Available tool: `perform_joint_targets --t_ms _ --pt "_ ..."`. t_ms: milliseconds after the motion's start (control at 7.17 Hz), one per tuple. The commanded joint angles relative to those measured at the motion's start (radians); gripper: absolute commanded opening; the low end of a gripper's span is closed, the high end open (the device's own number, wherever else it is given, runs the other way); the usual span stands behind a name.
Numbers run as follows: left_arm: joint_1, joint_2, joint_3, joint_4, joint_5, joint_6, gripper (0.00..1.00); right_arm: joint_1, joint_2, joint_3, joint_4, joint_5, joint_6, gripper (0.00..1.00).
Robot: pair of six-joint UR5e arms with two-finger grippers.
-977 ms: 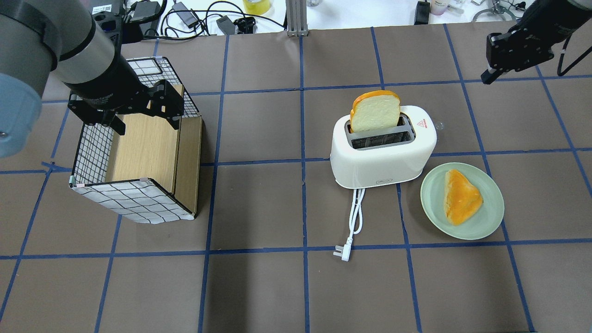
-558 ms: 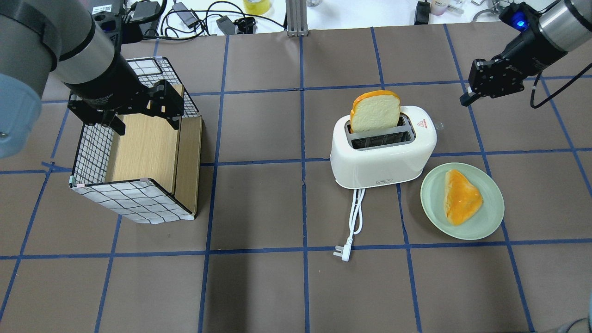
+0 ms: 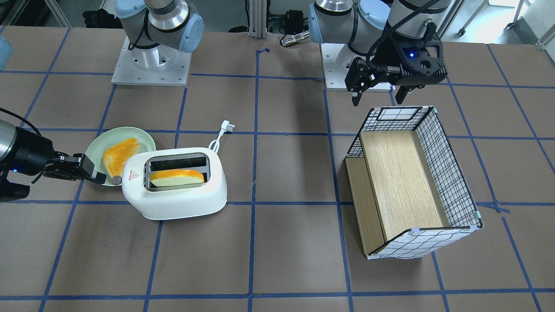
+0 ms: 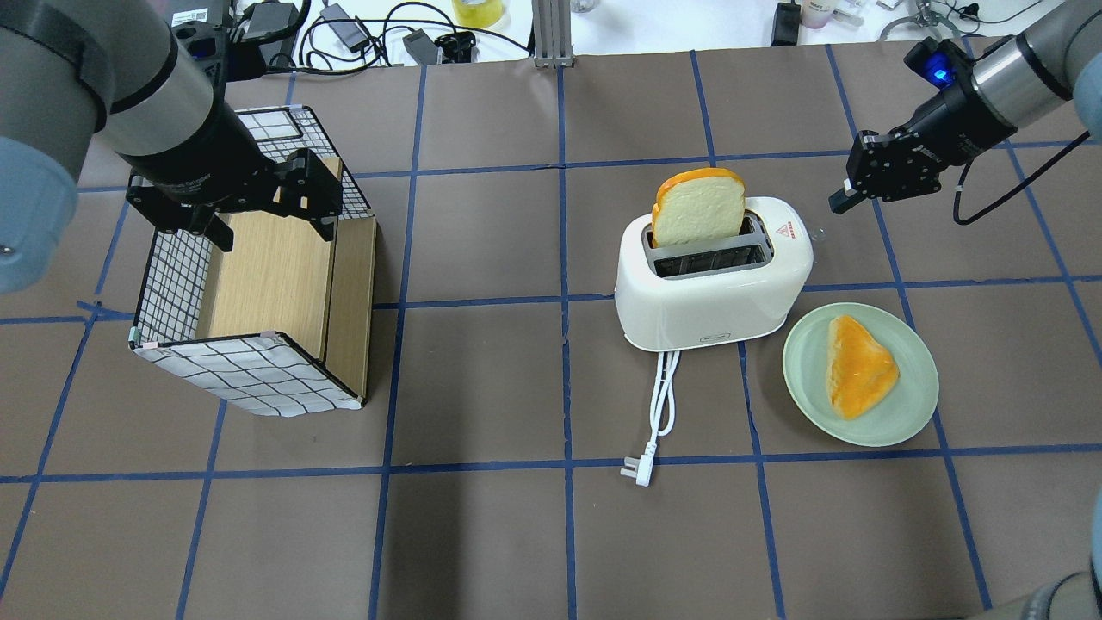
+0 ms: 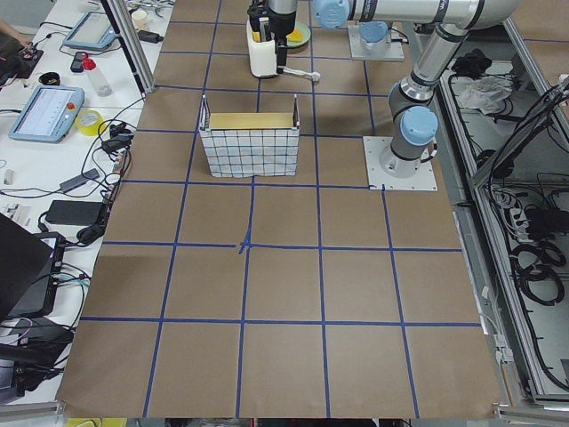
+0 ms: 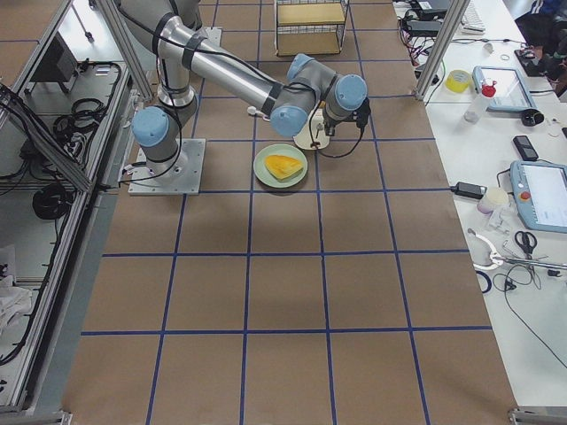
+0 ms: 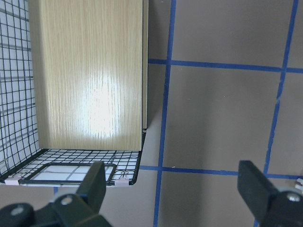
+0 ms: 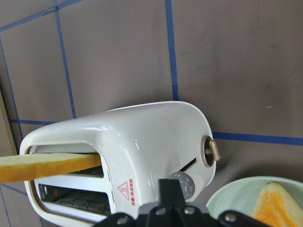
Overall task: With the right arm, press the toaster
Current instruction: 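Lower the right gripper onto the toaster's side lever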
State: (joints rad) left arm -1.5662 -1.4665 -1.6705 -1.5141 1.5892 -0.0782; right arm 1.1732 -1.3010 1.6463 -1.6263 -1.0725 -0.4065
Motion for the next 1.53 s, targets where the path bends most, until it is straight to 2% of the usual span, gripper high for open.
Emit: perform_joint_targets --t_ms 0,279,1395 --pt "0.000 0.000 0.000 0.000 -0.002 0.000 1.00 0.000 0.011 0.024 -0.041 0.014 -0.034 0.00" --pt "0.000 0.000 0.000 0.000 0.000 0.000 1.00 0.002 0.009 0.053 -0.047 0.011 -0.066 0.00" --pt "0.002 0.000 0.000 0.000 -0.002 0.000 1.00 0.003 0.046 0.069 -0.070 0.013 -0.121 0.00"
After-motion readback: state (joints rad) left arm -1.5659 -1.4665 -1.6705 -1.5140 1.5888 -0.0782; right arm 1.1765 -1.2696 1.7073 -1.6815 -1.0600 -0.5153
